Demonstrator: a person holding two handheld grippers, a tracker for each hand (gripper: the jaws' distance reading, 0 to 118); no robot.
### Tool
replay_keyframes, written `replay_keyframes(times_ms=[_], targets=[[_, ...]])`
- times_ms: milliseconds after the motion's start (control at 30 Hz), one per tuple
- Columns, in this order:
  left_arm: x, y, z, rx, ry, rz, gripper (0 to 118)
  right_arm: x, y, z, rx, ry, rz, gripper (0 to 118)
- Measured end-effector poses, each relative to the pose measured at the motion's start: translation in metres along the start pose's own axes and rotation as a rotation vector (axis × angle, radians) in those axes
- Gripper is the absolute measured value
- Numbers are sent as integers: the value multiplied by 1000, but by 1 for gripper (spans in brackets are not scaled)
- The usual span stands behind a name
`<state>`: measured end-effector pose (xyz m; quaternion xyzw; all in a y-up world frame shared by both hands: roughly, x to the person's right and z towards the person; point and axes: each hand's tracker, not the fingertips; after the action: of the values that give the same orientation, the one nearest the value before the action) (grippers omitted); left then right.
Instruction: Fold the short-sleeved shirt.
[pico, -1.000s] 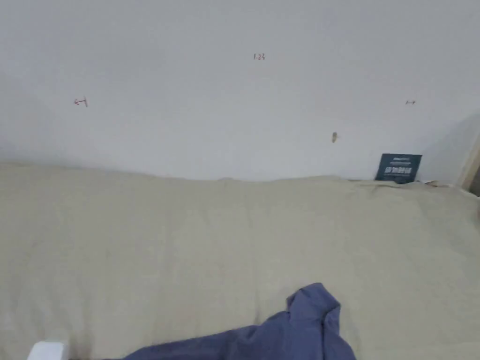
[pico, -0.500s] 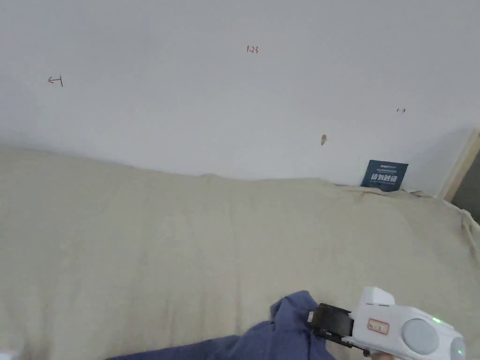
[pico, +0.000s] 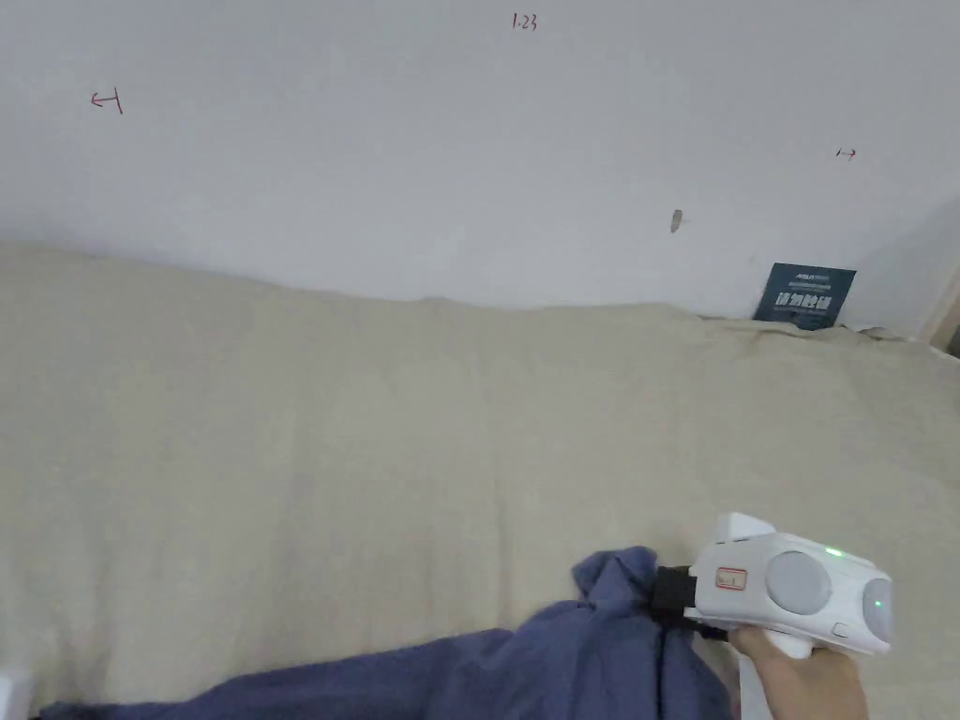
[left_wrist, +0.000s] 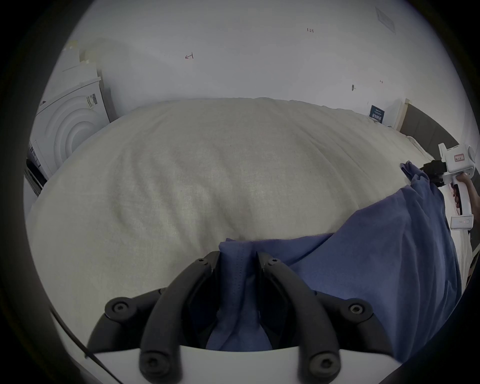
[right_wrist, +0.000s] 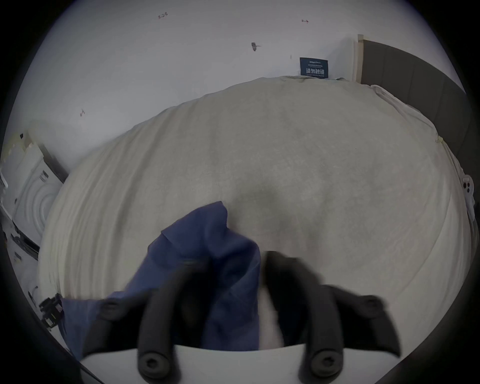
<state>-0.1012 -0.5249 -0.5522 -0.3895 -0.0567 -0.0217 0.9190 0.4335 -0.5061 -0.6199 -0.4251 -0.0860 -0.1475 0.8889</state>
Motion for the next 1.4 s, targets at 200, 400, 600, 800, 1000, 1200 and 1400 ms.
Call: replay_keyframes(times_ms=[200, 400, 600, 800, 1000, 1200, 1400], targets=[[4, 0, 0, 7, 9, -6, 25, 21, -5, 28, 54, 159, -147, 2], [-12, 6, 50, 79, -122, 168, 12, 15, 1, 117, 164, 322, -194, 2], [-24, 28, 183, 313, -212, 169, 8, -4, 4, 248, 296, 408, -79, 2], [-45, 56, 328, 510, -266, 146, 5, -24, -3, 400, 464, 493, -18, 2], [-48, 91, 444, 668, -230, 83, 4, -50, 0, 533, 647, 483, 108, 2], [-53, 142, 542, 809, -192, 23, 4, -71, 24, 646, 820, 469, 152, 2], [-62, 197, 591, 873, -115, 14, 4, -91, 72, 714, 925, 383, 159, 2]])
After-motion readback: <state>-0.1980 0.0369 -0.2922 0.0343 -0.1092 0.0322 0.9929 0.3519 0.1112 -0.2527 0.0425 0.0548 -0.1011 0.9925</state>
